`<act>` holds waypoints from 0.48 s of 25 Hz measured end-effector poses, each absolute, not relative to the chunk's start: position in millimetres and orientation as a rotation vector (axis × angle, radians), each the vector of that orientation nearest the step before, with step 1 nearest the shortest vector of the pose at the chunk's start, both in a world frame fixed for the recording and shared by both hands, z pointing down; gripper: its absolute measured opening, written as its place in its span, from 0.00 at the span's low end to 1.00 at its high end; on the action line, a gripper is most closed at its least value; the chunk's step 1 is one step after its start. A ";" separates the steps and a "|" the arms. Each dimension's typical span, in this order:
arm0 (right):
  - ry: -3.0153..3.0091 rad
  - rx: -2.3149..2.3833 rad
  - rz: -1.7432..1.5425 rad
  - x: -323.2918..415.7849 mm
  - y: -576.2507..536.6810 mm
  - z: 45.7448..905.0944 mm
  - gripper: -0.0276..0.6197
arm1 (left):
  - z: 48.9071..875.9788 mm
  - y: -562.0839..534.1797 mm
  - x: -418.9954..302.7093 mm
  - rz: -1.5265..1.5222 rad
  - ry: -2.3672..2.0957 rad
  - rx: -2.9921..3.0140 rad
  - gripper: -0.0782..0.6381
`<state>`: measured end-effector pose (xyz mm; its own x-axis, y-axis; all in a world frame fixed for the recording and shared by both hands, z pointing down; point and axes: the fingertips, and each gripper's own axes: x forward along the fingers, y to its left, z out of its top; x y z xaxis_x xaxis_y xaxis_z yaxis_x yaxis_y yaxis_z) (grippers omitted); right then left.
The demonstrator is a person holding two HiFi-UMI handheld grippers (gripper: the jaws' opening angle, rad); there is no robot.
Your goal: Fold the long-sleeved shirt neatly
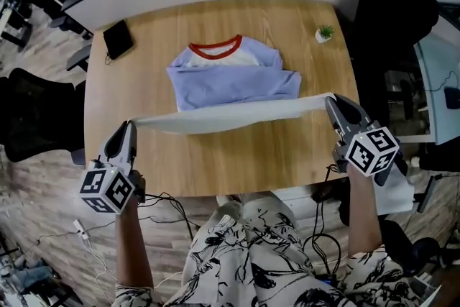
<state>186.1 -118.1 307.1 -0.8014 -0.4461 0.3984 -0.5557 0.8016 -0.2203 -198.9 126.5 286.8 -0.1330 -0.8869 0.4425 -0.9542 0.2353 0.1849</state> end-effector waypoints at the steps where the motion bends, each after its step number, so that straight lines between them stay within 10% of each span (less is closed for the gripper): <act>1: -2.663 0.756 0.462 178.7 -130.4 305.1 0.10 | 285.4 114.8 -205.3 0.208 -2.065 1.681 0.15; 12: -2.631 0.651 0.498 109.2 -236.8 328.2 0.10 | 318.7 14.7 -269.4 0.326 -2.129 1.554 0.15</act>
<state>109.2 -236.8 328.2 -0.8190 -0.3665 0.4415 -0.5026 0.8295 -0.2437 -269.4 14.7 318.7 -0.2392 -0.8267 0.5093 -0.9412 0.3262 0.0874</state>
